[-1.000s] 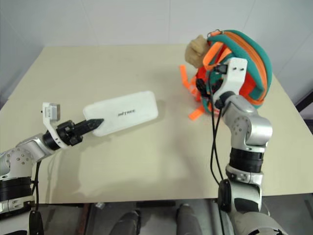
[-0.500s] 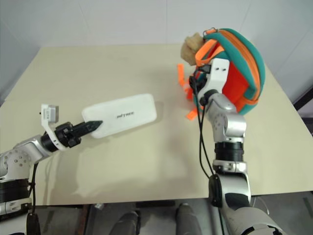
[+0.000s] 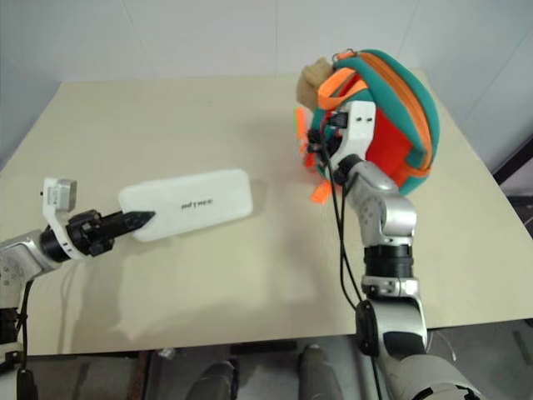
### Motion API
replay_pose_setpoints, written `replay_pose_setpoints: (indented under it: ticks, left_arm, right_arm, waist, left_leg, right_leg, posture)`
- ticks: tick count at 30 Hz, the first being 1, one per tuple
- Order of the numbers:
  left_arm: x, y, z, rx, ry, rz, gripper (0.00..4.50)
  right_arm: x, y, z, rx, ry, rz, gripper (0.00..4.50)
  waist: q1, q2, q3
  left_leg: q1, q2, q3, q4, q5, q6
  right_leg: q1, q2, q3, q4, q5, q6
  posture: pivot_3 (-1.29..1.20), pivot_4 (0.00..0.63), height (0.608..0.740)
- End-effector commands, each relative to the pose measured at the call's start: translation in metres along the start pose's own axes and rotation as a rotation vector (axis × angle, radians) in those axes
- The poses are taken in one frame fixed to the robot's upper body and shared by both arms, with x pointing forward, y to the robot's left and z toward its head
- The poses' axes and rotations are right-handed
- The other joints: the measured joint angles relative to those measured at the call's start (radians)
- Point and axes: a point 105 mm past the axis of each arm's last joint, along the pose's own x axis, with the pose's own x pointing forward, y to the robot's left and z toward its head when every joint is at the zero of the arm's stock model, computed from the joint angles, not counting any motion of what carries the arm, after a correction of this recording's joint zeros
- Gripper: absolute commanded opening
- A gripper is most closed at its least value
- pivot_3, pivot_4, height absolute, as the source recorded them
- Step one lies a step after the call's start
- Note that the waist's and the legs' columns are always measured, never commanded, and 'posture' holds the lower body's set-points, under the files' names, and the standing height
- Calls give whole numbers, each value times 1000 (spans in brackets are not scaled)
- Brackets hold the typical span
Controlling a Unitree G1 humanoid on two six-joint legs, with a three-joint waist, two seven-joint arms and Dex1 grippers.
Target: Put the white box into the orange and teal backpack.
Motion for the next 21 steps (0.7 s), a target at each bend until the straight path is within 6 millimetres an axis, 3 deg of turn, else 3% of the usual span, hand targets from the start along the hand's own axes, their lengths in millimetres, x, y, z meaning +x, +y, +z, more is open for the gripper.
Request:
replay_pose_setpoints:
  ticks: [1, 10, 14, 21]
  left_arm:
    - [-12, -1, 18, 62, -50, 11, 1327]
    - [-27, 5, 33, 89, -103, 61, 1327]
    - [-36, 6, 40, 99, -127, 86, 1327]
    - [-44, 9, 42, 99, -148, 116, 1327]
  right_arm:
    - [-8, 36, 18, 17, -40, 238, 204]
    - [-54, 68, 24, 65, 114, 667, 204]
    - [-95, 85, 35, 137, 241, 914, 204]
    - [-134, 95, 31, 179, 441, 1046, 204]
  waist:
    - [0, 0, 0]
    - [2, 0, 0]
    - [6, 0, 0]
    - [9, 0, 0]
  left_leg:
    - [0, 0, 0, 0, 0, 0]
    - [0, 0, 0, 0, 0, 1]
    - [0, 1, 0, 0, -1, 2]
    - [-1, 1, 1, 1, -3, 5]
  right_leg:
    - [0, 0, 0, 0, 0, 0]
    - [0, 0, 0, -1, 0, 0]
    - [0, 0, 0, -2, 0, 0]
    - [0, 0, 0, -5, 0, 0]
  posture:
    - [0, 150, 740]
    - [0, 150, 740]
    - [0, 150, 740]
    - [0, 150, 740]
